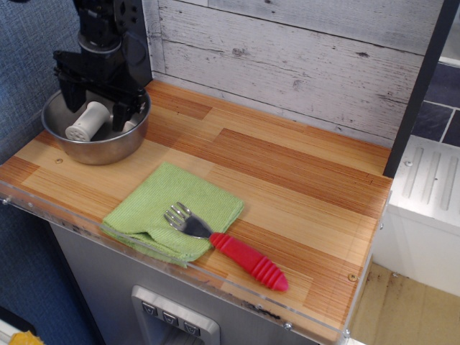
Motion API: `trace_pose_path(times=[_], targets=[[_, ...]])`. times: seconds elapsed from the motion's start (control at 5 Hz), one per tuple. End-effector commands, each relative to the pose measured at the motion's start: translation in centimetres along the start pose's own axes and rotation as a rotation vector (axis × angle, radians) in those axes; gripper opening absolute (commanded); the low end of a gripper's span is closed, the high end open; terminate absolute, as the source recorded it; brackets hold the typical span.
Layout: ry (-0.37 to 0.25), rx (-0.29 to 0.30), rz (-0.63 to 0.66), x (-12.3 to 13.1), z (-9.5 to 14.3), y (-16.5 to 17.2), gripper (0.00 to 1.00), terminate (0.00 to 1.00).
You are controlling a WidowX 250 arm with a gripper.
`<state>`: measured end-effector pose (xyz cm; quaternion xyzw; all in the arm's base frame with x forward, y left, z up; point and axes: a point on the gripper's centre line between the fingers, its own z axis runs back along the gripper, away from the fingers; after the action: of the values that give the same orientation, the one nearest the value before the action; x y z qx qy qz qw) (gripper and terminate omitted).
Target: Place the white object above the green towel
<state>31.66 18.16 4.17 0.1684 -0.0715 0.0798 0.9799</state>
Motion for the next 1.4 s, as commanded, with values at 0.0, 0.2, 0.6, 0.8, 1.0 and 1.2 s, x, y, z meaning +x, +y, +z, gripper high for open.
trace_pose_path(times=[0.0, 0.2, 0.6, 0.8, 1.0, 1.2], targets=[[-0.001, 0.004, 0.041, 0.9, -0.8, 2.3, 1.0, 0.0], [0.009, -0.019, 0.046, 0.7, -1.6, 2.3, 1.0, 0.0], [-0.002, -0.021, 0.026, 0.6, -1.4, 1.7, 0.0, 0.0], [-0.011, -0.023, 0.023, 0.6, -1.0, 1.6, 0.0, 0.0], [-0.047, -0.019, 0.047, 0.8, 0.4, 2.1, 0.0, 0.0], [-0.089, 0.002, 0.077, 0.8, 2.7, 2.7, 0.0, 0.0]])
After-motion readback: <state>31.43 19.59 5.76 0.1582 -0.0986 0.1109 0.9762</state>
